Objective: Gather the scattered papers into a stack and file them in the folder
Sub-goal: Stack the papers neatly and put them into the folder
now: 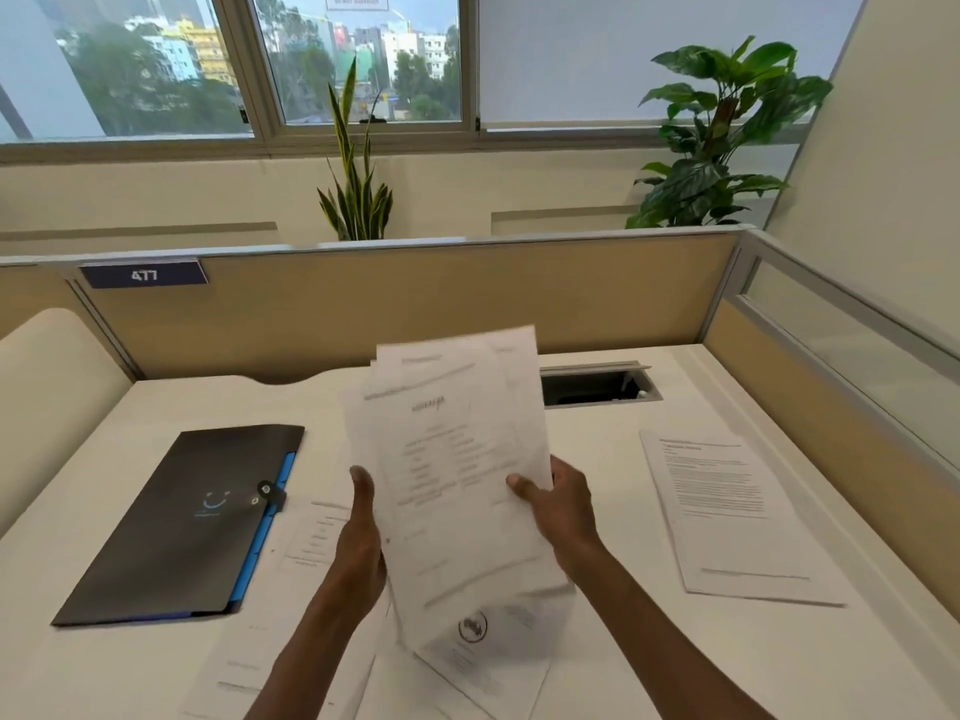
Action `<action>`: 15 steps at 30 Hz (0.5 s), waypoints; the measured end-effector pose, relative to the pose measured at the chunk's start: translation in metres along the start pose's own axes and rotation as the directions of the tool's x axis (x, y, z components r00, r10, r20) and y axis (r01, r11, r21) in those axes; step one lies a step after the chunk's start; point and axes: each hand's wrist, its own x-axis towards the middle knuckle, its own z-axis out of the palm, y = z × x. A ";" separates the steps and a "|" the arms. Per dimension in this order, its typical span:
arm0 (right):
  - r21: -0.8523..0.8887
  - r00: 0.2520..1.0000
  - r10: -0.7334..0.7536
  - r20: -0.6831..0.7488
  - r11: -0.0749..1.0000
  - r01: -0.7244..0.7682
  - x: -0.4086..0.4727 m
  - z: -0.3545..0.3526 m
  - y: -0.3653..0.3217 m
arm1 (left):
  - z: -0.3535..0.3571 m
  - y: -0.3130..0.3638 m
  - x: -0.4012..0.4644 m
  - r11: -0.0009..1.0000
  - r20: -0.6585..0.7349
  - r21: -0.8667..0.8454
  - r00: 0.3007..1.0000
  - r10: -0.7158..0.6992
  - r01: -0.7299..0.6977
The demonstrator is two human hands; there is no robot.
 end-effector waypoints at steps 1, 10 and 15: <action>0.010 0.999 -0.044 -0.028 0.999 0.044 0.000 0.000 -0.003 | 0.003 0.004 -0.001 0.998 -0.005 0.031 0.999 0.051 -0.051; 0.125 0.957 -0.281 0.067 0.954 0.272 0.003 -0.003 -0.006 | 0.012 0.014 -0.002 0.880 -0.139 0.311 0.899 0.416 -0.359; 0.029 0.991 -0.087 0.104 0.996 0.085 -0.002 0.001 0.040 | -0.006 -0.023 -0.003 0.899 -0.214 0.399 0.935 0.283 -0.181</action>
